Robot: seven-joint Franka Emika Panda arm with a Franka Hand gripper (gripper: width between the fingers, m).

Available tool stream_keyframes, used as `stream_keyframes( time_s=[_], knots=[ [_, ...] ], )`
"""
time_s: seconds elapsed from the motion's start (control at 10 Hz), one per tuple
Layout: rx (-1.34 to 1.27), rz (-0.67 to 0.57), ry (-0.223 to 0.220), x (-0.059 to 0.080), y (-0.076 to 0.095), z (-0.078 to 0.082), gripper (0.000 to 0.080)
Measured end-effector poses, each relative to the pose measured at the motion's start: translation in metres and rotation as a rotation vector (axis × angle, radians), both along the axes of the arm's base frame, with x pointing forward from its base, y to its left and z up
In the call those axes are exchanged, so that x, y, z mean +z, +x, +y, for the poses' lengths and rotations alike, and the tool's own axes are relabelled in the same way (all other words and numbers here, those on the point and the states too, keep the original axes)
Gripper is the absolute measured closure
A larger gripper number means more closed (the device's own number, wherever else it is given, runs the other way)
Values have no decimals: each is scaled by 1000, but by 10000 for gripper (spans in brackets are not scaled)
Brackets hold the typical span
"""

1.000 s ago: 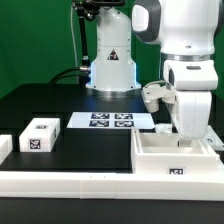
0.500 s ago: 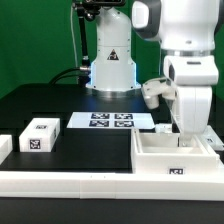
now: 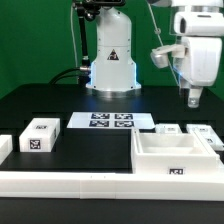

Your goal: Assemble cabinet

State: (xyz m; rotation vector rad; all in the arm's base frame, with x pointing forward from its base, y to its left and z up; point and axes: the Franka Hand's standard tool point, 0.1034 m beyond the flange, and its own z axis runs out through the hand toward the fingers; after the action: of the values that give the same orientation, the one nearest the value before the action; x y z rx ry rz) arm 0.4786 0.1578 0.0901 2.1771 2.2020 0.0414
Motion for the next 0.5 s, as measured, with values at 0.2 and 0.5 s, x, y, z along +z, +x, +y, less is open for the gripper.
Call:
stream_keyframes(
  time_s=[0.2,0.5],
  knots=[
    [-12,21,19,-27,-23,26,151],
    [-16,26,25,-33,-23,26,151]
  ],
)
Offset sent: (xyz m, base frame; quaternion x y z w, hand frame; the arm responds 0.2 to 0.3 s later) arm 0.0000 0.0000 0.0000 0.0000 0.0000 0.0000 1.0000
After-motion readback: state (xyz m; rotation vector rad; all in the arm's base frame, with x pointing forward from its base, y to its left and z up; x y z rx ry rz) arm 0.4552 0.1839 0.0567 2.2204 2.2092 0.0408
